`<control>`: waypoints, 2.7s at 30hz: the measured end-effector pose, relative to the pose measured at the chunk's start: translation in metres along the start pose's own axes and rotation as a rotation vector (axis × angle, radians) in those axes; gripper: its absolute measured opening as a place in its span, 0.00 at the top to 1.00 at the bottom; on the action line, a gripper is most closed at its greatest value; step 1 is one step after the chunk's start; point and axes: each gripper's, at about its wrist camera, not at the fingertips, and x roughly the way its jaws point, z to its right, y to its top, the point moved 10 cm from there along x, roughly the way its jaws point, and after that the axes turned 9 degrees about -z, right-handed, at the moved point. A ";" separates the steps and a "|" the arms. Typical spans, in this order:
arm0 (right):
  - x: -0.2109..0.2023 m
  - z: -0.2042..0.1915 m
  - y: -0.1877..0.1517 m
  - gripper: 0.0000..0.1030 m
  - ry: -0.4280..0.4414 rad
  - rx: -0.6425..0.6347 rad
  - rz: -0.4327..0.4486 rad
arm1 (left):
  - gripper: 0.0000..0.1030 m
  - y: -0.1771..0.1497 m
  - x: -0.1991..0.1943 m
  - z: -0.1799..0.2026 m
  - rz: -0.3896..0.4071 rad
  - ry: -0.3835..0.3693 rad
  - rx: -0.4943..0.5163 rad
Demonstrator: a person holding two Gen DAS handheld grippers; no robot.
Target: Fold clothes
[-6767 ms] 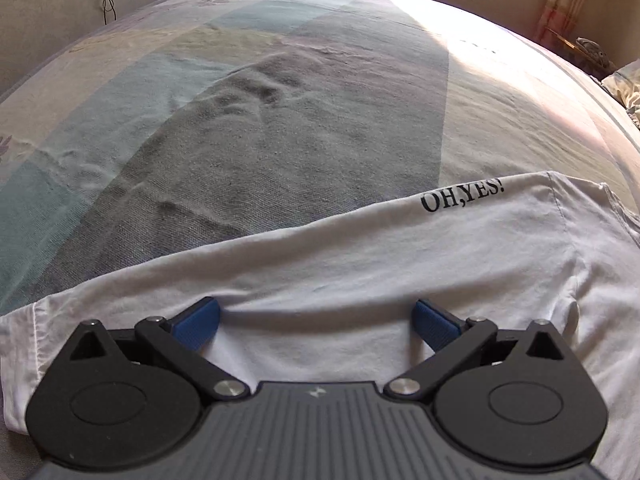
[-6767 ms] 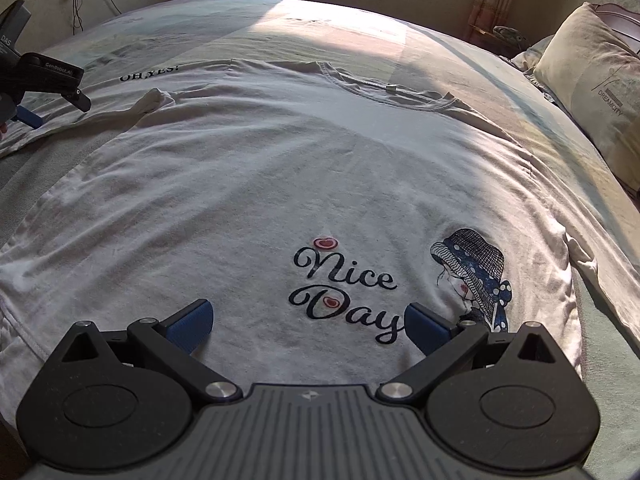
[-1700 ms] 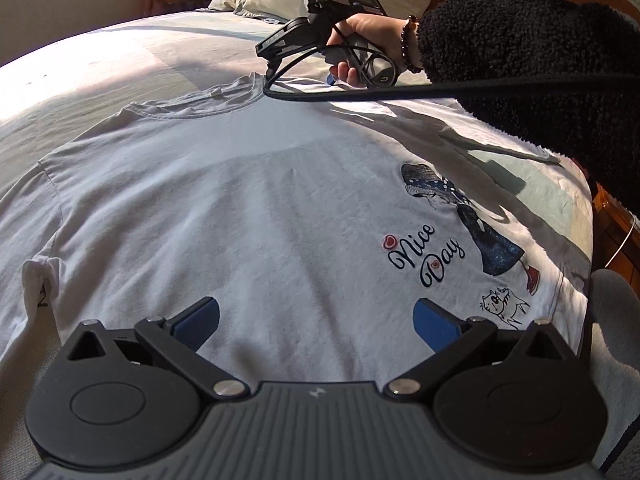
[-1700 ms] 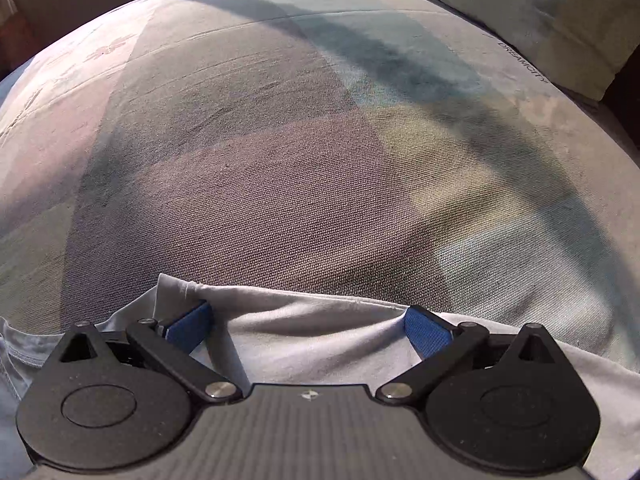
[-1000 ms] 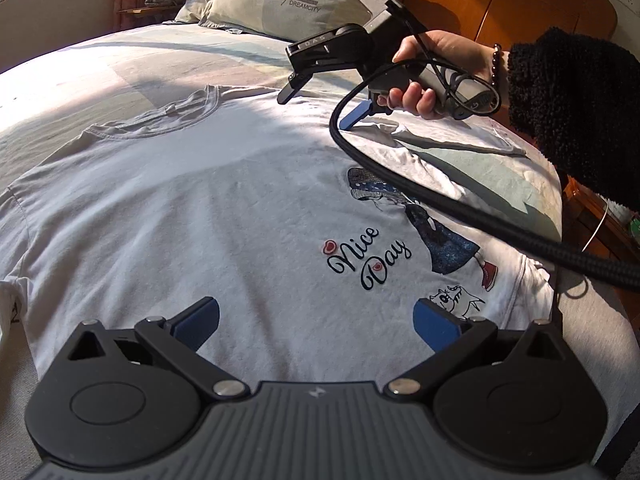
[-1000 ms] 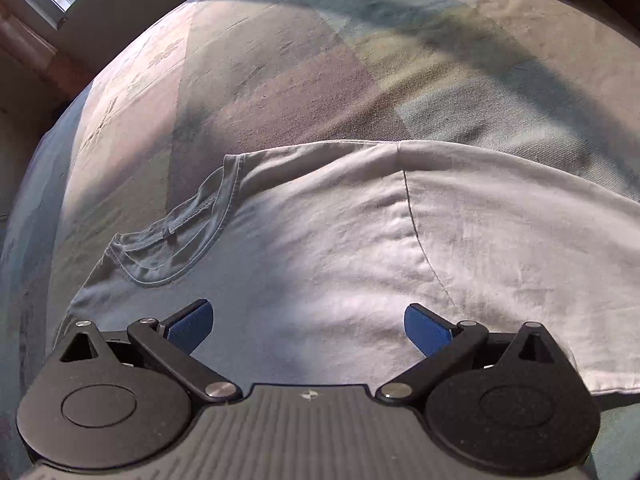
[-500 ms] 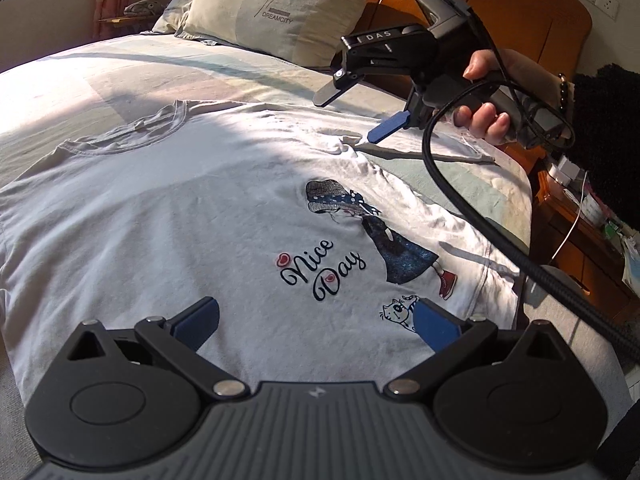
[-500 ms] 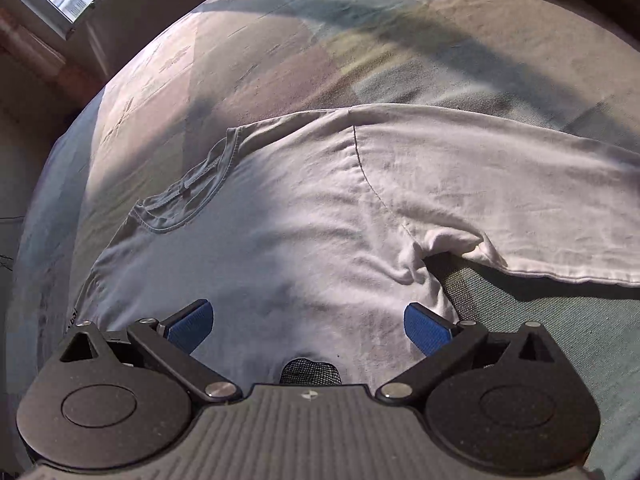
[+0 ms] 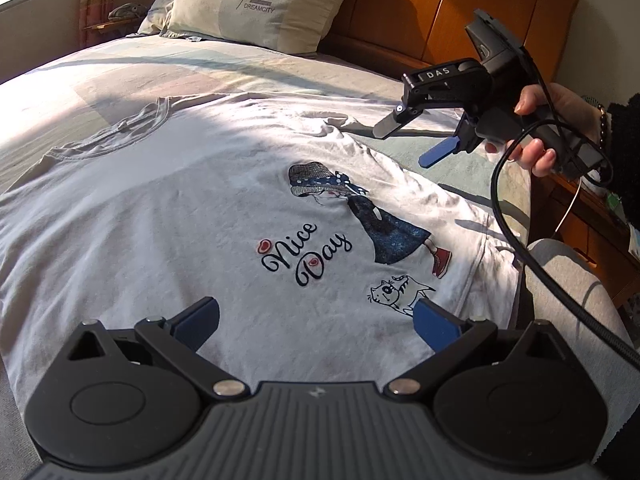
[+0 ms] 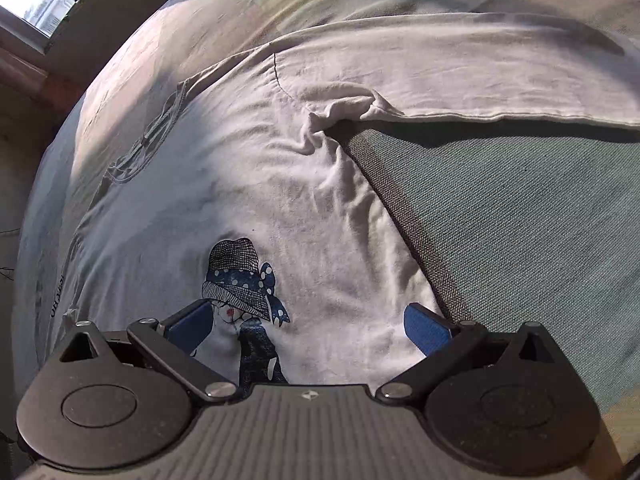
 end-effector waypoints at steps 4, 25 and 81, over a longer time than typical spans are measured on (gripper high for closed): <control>-0.032 0.017 0.041 0.00 -0.003 0.045 0.140 | 0.01 -0.004 0.009 0.002 -0.027 0.009 0.014; 0.058 -0.043 0.106 0.00 0.067 -0.112 0.141 | 0.01 -0.013 0.026 -0.003 -0.076 0.011 0.018; -0.037 0.214 0.143 0.00 -0.561 0.065 0.331 | 0.01 -0.018 0.030 -0.003 -0.094 0.094 0.066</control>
